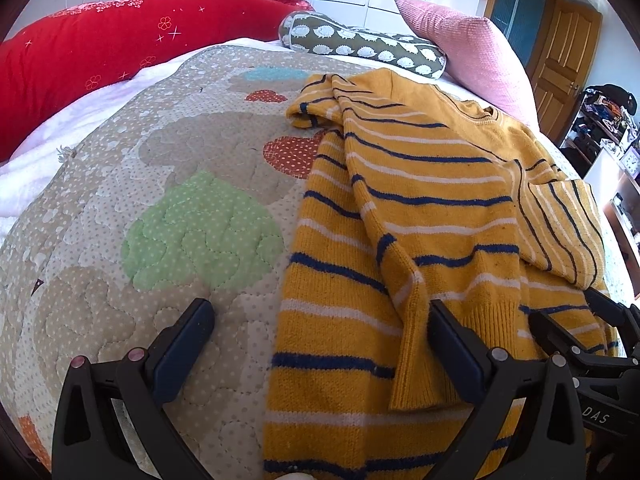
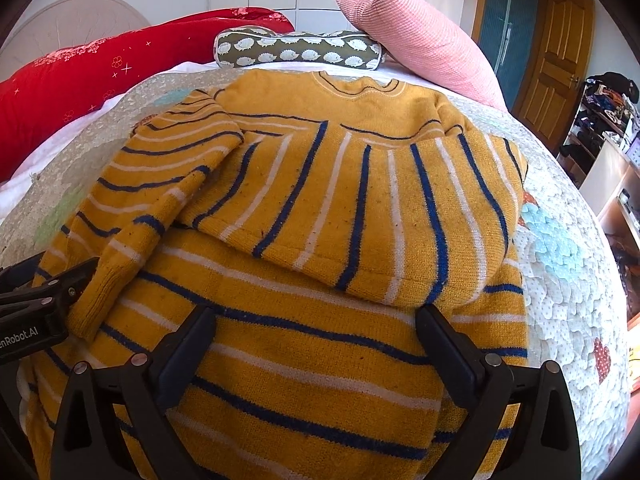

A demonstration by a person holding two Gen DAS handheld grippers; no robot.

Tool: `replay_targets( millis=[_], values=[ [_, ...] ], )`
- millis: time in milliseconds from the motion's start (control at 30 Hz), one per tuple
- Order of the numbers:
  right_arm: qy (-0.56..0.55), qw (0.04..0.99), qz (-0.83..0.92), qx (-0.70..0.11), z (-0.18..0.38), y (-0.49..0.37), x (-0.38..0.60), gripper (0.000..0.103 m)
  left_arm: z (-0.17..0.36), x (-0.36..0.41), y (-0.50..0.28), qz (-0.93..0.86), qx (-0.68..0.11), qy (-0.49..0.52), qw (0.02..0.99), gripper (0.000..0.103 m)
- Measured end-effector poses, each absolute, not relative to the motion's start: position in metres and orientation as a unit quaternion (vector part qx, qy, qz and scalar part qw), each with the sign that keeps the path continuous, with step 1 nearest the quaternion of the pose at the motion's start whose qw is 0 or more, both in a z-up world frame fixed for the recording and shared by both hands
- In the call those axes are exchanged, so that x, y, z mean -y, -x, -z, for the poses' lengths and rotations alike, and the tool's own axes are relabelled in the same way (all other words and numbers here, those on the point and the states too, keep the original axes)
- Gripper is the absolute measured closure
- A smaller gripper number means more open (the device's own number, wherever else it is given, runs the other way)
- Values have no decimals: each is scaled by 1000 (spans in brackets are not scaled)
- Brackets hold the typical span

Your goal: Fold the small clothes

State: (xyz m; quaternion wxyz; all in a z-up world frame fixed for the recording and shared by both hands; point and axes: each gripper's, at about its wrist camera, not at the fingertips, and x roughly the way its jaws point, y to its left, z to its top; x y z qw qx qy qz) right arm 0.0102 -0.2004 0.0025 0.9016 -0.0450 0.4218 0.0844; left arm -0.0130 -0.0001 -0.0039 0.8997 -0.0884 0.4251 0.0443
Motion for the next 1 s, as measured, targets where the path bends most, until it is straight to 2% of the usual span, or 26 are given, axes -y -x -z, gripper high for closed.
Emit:
replay_targets(
  millis=[667, 1000],
  values=[
    [53, 901, -79, -422, -3, -7, 200, 2, 2, -2, 18, -38, -417, 101, 902, 0],
    [47, 862, -106, -493, -3, -23, 203, 1, 2, 2, 12, -35, -445, 80, 891, 0]
  ],
)
